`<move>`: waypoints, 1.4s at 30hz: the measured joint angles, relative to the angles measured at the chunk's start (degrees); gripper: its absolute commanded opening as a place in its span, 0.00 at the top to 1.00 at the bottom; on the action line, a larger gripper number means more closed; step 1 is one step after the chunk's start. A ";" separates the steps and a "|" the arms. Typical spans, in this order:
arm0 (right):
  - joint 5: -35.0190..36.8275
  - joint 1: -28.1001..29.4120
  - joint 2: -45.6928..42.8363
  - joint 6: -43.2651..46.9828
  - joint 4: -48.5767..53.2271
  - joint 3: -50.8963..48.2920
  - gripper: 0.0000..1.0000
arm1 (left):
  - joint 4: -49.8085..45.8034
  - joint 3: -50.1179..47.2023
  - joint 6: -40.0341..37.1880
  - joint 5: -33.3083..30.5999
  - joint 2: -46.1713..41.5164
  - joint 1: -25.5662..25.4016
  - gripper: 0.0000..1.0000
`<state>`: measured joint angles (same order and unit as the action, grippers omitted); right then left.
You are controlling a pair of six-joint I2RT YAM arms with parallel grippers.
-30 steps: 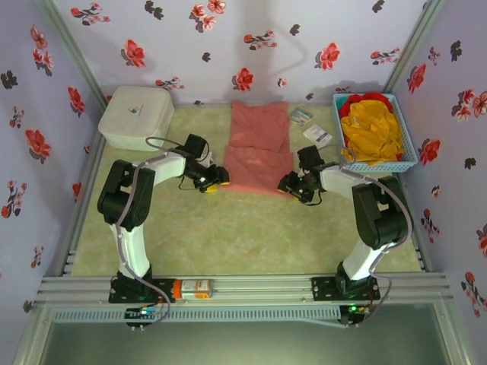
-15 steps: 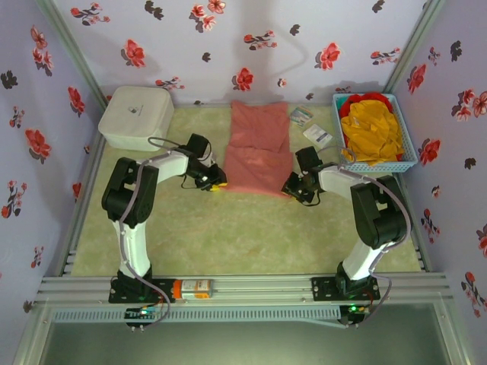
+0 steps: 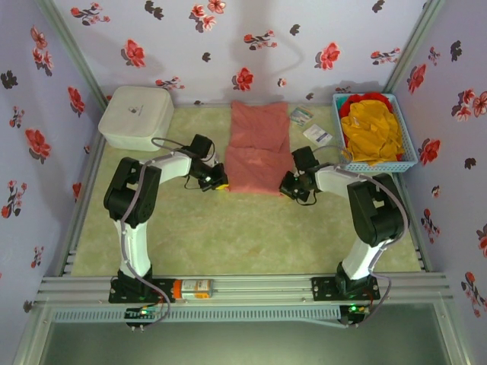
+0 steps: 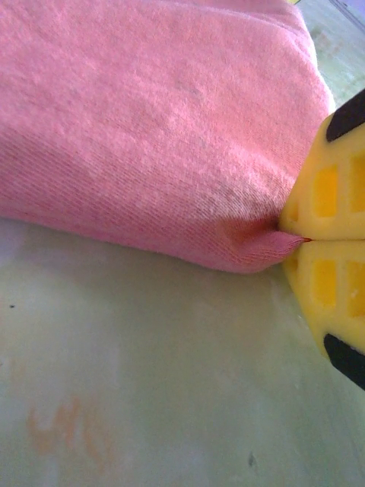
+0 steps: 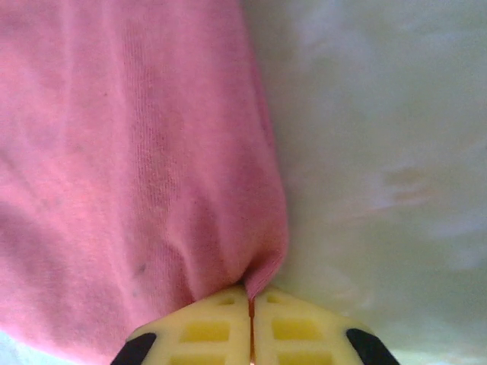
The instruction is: Fold and stack the t-shirts
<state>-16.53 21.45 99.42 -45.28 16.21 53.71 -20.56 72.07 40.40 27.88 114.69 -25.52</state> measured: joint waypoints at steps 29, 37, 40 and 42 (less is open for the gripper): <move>-1.70 2.51 -33.66 3.37 11.61 -18.75 1.00 | 1.68 -29.83 8.11 -6.10 -32.81 -12.26 1.00; -1.68 4.39 -44.89 -0.39 17.05 -18.82 1.00 | -2.71 -31.67 15.93 -10.95 -47.36 -17.00 1.00; -1.68 4.44 -44.72 -0.96 18.91 -17.14 1.00 | -5.97 -30.42 16.94 -11.85 -49.00 -16.96 1.00; -1.68 4.44 -43.78 -1.29 19.76 -15.23 1.00 | -7.87 -28.83 16.94 -11.98 -48.92 -16.92 1.00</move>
<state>-18.22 25.89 55.64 -46.57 35.97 38.48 -28.42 43.24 57.34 15.90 65.78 -42.44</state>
